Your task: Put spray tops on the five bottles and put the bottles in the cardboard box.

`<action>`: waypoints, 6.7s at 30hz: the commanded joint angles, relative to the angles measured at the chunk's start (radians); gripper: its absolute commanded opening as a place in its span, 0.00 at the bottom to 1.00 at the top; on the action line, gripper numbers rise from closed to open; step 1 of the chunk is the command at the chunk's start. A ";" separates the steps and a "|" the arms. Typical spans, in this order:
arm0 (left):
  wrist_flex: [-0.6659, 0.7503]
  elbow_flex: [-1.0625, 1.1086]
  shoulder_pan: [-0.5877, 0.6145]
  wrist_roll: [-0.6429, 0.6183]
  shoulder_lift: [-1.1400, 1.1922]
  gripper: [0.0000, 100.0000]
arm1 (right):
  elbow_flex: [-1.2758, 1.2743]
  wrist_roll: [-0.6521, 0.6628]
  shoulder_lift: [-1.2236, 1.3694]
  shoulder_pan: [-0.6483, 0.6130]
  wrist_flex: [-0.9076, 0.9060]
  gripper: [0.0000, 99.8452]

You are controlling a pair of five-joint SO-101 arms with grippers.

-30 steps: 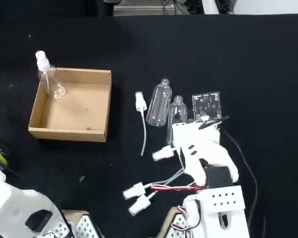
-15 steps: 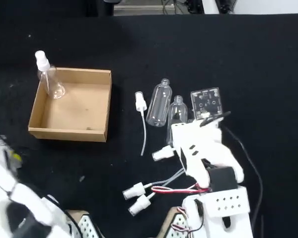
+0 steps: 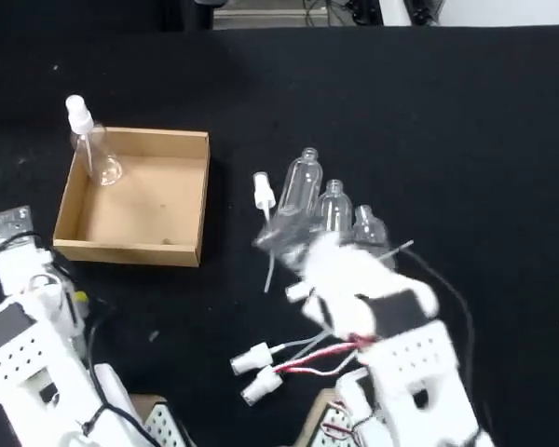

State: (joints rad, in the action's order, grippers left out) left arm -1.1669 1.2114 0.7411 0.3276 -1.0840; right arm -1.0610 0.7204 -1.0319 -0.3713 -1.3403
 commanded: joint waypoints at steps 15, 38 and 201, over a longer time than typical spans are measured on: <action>0.012 0.013 -0.022 -0.052 -0.021 0.03 | 0.148 0.416 0.504 -0.117 0.058 0.22; 0.012 0.022 -0.019 -0.049 -0.026 0.03 | 0.282 0.506 0.657 -0.008 0.195 0.22; 1.181 0.492 0.122 -0.319 -0.652 0.03 | -0.351 -0.549 -0.390 0.035 0.539 0.03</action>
State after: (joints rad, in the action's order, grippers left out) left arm -0.0514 1.6778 0.8654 -0.0161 -1.7653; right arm -1.3802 0.1788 -1.3265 -0.2777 -0.8309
